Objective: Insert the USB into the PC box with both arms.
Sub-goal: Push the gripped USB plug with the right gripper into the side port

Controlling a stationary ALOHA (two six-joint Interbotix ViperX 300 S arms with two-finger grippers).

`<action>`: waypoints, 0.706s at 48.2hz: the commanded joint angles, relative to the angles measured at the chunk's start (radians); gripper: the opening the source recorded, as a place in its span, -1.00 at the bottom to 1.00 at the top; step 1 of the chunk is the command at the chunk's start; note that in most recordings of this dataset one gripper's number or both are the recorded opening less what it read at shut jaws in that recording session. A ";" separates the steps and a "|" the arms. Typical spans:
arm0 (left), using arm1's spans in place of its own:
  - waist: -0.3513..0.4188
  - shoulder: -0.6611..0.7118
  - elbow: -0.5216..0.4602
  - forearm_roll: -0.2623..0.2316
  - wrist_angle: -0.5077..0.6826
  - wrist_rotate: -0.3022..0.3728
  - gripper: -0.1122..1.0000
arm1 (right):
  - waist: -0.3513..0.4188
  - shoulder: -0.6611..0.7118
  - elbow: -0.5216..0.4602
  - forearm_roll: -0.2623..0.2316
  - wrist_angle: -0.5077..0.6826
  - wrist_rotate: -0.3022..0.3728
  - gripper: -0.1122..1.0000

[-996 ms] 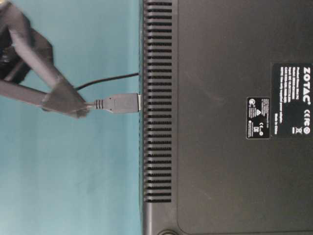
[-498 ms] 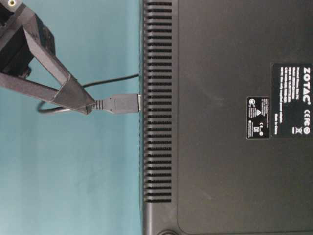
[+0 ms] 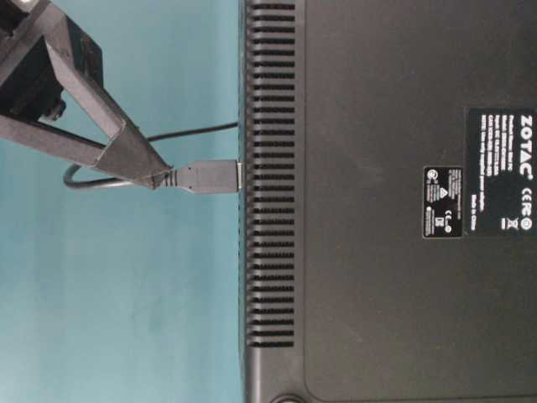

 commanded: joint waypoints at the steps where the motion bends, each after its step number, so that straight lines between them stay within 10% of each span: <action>1: -0.002 0.000 -0.014 0.003 -0.009 -0.002 -0.80 | -0.023 -0.003 0.003 -0.009 0.003 0.005 -0.66; 34: -0.002 0.000 -0.014 0.002 -0.009 -0.002 -0.80 | 0.028 0.012 0.028 0.012 -0.025 0.012 -0.66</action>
